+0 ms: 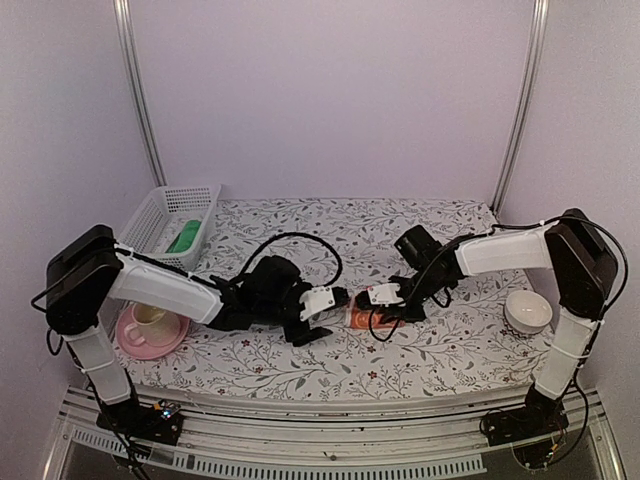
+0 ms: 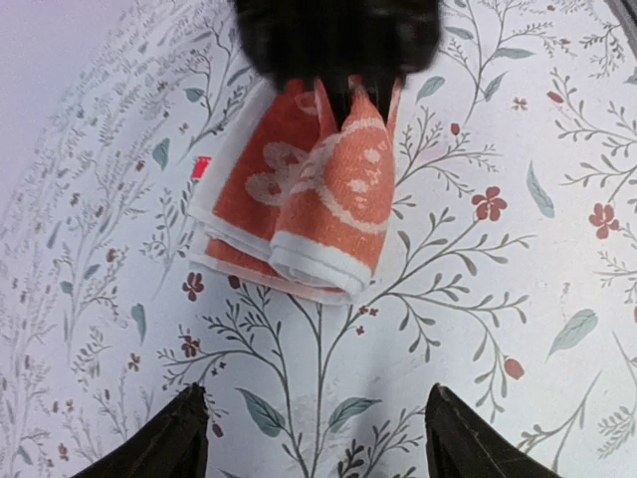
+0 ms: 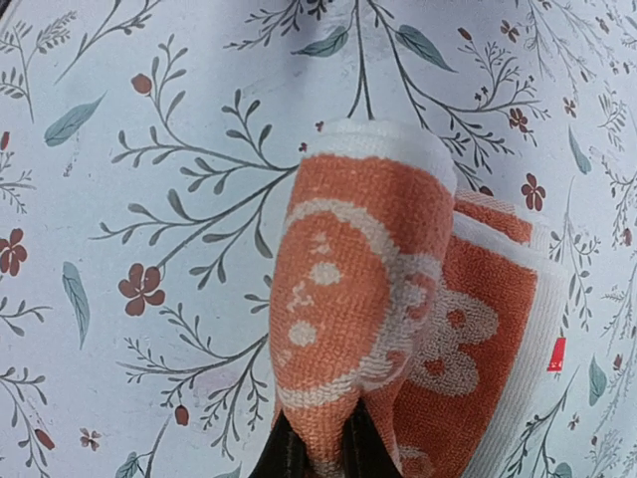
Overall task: Roll the towels
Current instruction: Roll the towel at the center of the board.
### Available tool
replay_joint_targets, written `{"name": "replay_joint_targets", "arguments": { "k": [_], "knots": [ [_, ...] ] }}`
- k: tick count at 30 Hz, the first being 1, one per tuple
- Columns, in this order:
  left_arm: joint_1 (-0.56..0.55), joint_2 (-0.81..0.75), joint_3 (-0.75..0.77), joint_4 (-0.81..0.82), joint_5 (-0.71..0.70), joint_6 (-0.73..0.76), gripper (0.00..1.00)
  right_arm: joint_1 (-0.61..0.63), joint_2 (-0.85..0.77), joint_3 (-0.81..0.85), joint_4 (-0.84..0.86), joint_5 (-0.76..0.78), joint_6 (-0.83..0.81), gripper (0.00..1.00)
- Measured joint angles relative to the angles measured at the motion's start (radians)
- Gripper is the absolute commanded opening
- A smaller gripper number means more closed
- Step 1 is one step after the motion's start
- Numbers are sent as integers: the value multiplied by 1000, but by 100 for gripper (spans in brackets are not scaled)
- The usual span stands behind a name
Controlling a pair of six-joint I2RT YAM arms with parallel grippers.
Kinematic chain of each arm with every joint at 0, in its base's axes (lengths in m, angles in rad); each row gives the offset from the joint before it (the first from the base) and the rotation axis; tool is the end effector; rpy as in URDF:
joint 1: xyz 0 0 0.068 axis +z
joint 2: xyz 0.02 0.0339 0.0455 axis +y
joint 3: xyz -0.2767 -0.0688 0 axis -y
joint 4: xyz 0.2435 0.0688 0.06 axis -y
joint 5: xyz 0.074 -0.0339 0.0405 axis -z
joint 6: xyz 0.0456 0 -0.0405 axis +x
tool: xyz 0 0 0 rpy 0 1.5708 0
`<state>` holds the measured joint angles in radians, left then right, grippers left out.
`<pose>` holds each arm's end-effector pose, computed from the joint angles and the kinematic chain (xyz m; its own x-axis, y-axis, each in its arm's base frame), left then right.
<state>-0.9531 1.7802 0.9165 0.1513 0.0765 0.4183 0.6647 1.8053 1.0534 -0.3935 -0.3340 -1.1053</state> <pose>0.2125 -0.3051 0.1599 -0.0021 0.7023 -0.7118 0.9271 0.2681 0.2618 0.2674 0.2285 0.1535 0.2941 -0.8421 -0.4521 -0.9500 -0.2057 -0.2347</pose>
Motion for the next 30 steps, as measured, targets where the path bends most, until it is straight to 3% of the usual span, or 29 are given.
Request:
{"name": "replay_joint_targets", "arguments": {
  "k": [6, 12, 20, 30],
  "knots": [
    [-83, -8, -147, 266, -140, 159, 73, -66, 180, 265, -312, -176, 2, 4],
    [-183, 88, -103, 413, -253, 318, 71, -93, 298, 410, -525, -302, -25, 5],
    [-199, 167, -23, 431, -277, 400, 61, -88, 343, 423, -684, -403, -72, 6],
    [-219, 224, 42, 324, -243, 412, 57, -88, 347, 423, -703, -407, -68, 10]
  ]
}}
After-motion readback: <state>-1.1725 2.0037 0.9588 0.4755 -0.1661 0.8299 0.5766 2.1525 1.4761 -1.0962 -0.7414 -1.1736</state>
